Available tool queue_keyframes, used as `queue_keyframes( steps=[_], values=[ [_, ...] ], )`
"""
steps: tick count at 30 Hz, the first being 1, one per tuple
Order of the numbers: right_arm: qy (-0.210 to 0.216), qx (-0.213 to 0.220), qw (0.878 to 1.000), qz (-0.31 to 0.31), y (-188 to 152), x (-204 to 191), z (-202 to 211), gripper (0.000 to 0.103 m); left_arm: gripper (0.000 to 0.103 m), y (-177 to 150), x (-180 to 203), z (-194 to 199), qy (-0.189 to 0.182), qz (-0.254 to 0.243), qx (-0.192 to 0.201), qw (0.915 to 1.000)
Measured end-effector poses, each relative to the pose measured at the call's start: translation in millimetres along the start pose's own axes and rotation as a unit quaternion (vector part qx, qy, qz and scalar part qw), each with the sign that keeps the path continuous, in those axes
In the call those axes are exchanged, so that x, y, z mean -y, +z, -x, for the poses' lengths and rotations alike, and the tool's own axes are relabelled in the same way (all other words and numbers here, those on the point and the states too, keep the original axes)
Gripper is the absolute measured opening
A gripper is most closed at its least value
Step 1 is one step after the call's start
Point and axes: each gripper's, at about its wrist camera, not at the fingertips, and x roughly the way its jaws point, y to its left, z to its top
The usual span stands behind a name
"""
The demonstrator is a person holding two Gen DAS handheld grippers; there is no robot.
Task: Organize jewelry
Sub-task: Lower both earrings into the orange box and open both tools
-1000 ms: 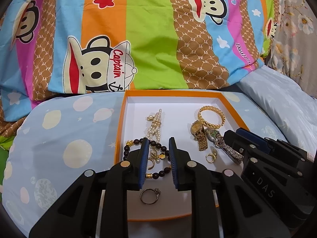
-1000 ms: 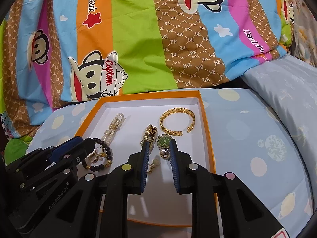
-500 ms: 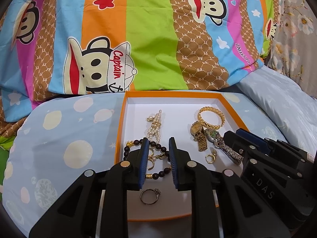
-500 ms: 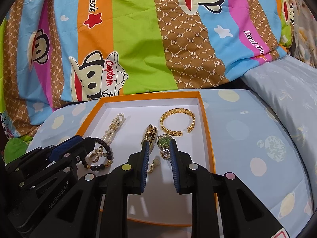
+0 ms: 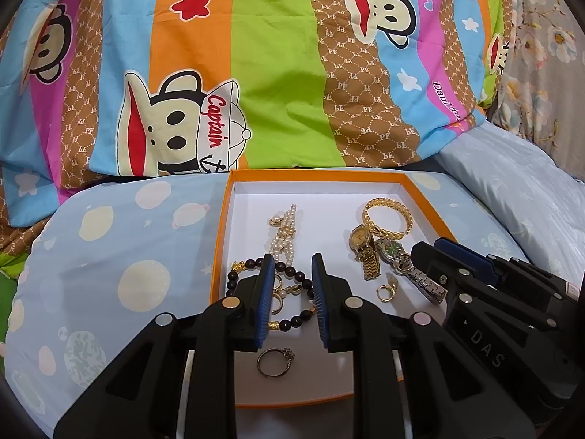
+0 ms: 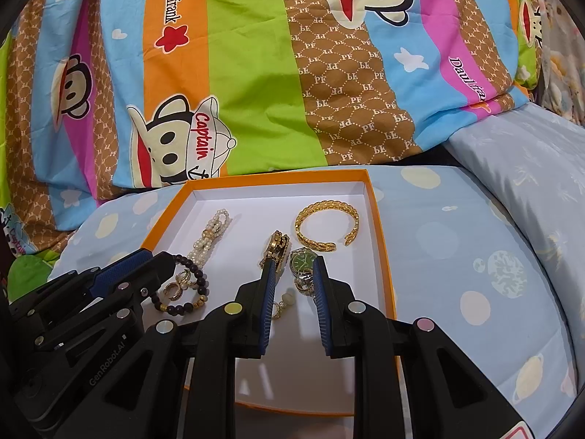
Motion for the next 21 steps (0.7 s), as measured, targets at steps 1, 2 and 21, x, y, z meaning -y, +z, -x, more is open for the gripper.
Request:
queue_keyframes(
  steps=[1,2,21],
  values=[
    [0.0,0.001,1.0,0.0,0,0,1,0.021,0.02,0,0,1,-0.001,0.0,0.001,1.0],
    [-0.001,0.002,1.0,-0.001,0,1,1,0.021,0.02,1,0,1,-0.001,0.001,0.001,1.0],
    [-0.014,0.008,1.0,-0.007,-15,2,25,0.021,0.02,-6,5,12,-0.013,-0.002,0.004,0.9999]
  ],
)
